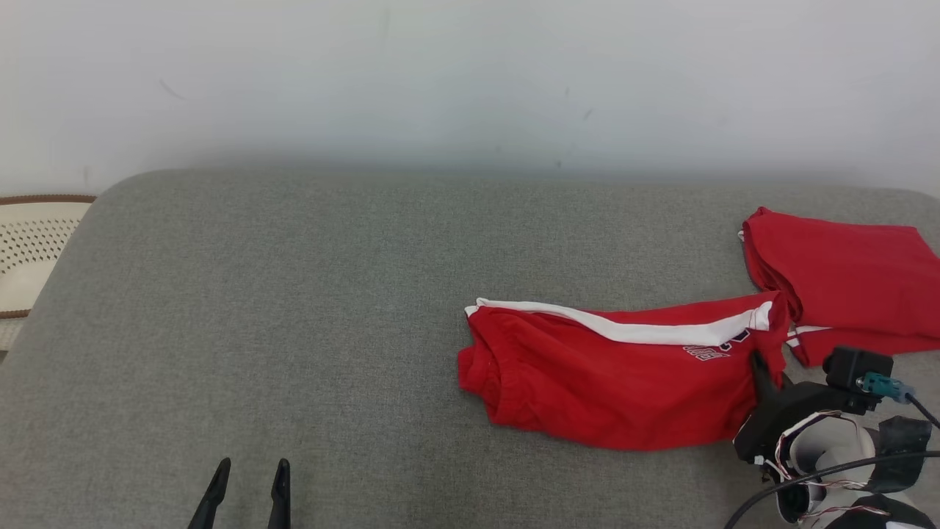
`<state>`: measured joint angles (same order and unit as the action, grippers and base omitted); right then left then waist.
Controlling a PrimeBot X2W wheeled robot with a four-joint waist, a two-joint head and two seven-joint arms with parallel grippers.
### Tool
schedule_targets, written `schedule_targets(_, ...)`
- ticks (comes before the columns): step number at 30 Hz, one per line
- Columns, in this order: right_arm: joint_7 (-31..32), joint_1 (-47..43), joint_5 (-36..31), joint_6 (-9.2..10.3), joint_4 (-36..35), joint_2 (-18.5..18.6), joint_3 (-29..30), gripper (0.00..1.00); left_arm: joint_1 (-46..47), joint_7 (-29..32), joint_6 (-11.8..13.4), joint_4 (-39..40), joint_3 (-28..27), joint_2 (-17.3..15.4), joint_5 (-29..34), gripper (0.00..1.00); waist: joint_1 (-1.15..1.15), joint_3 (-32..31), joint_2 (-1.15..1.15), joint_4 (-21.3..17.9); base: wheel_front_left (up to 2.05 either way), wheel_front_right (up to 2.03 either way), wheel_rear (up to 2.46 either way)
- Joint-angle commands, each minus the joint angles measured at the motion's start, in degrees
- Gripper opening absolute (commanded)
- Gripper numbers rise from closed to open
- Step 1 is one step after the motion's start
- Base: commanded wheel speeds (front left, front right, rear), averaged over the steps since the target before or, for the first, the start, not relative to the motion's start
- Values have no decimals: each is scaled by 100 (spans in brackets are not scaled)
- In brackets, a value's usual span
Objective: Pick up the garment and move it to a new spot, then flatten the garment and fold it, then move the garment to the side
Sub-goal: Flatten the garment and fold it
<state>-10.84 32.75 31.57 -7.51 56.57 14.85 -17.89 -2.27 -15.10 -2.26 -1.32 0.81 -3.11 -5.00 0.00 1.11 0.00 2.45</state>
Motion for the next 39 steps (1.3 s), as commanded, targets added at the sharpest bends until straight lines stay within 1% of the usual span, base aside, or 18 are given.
schedule_targets(1,4,-122,172,4,-252,140,-158,0,-107,-9,19,23,-14,5,-61,100,0,-29,0,-29,0,0,0)
schedule_targets(4,58,-196,351,4,-631,307,-354,0,-146,-9,27,24,2,9,-76,100,0,-43,0,-41,0,0,0)
schedule_targets(5,58,-196,351,4,-631,307,-354,0,-146,-9,27,24,2,9,-76,100,0,-43,0,-41,0,0,0)
schedule_targets(8,77,-240,479,4,-1006,347,-554,0,-127,-9,11,15,35,12,-88,100,0,-47,0,-21,0,0,0)
schedule_targets(12,125,-238,523,4,-1469,303,-854,0,-78,-9,-3,7,97,13,-94,100,0,-43,0,86,0,0,0)
schedule_targets(15,195,-202,510,4,-1739,192,-1070,0,-65,-9,-2,2,138,15,-105,100,0,-36,0,211,0,0,0)
schedule_targets(20,366,-215,462,4,-1987,4,-1370,0,9,-9,-14,-33,280,18,-130,100,0,-11,0,510,0,0,0)
schedule_targets(25,470,-104,428,4,-1839,-227,-1477,0,124,-9,-5,-86,467,20,-156,100,0,25,0,804,0,0,0)
schedule_targets(28,510,14,350,4,-1585,-352,-1514,0,184,-8,-37,-155,583,20,-190,100,0,51,0,969,0,0,0)
schedule_targets(30,467,98,309,4,-1347,-500,-1553,0,248,-9,-24,-182,643,19,-222,100,0,68,0,1087,0,0,0)
schedule_targets(38,281,338,228,4,-606,-705,-1590,0,344,-9,-24,-283,713,20,-270,100,0,132,0,1226,0,0,0)
schedule_targets(39,247,358,253,4,-541,-735,-1602,2,344,-9,-16,-286,716,19,-274,100,0,131,0,1225,0,0,0)
